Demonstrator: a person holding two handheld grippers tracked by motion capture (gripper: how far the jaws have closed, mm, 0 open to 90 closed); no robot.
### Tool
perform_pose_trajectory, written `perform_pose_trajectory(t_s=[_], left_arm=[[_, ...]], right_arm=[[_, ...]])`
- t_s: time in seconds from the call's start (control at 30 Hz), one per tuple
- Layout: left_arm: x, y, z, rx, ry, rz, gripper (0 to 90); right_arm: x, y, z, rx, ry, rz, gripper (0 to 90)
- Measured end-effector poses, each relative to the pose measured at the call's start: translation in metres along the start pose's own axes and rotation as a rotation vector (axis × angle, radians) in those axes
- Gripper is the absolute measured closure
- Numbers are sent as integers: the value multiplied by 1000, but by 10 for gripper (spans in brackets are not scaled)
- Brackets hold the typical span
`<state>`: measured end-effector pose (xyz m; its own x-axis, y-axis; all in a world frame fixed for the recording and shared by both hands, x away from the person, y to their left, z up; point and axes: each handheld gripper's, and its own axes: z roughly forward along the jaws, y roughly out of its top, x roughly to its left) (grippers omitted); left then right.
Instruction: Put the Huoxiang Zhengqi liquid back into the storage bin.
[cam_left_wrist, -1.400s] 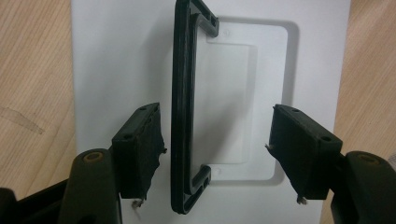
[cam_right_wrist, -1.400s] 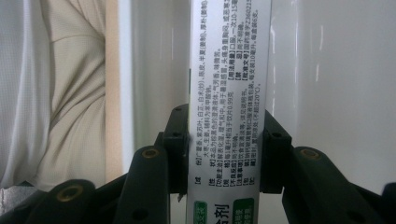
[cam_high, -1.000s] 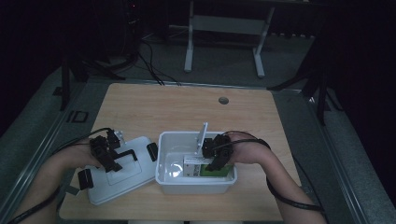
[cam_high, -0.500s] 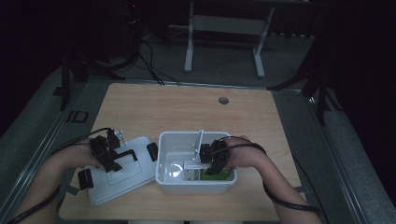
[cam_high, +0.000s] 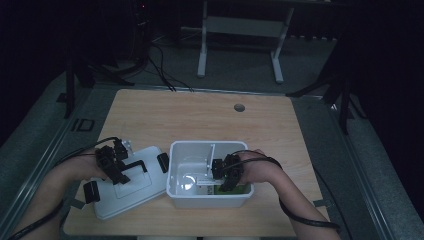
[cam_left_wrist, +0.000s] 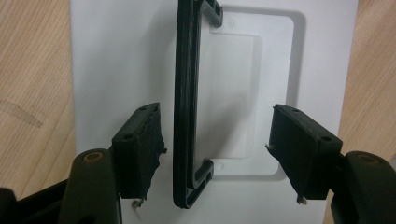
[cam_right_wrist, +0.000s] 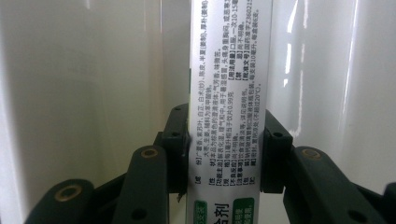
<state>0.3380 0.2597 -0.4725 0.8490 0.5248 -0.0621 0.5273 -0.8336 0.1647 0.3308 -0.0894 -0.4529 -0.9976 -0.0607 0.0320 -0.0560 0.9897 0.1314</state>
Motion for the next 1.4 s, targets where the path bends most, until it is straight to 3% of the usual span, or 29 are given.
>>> perform_pose_trajectory(t_s=[0.23, 0.8, 1.07, 1.4], left_arm=[[0, 1, 0, 1, 1, 2, 347], [-1, 1, -1, 3, 9, 9, 349], [0, 2, 0, 10, 6, -9, 352], [-1, 4, 0, 6, 11, 9, 380]], right_arm=[[1, -1, -3, -11, 17, 8, 597], [6, -9, -53, -65, -39, 0, 579], [5, -26, -73, -87, -69, 21, 579], [4, -62, -85, -82, -95, 86, 568]])
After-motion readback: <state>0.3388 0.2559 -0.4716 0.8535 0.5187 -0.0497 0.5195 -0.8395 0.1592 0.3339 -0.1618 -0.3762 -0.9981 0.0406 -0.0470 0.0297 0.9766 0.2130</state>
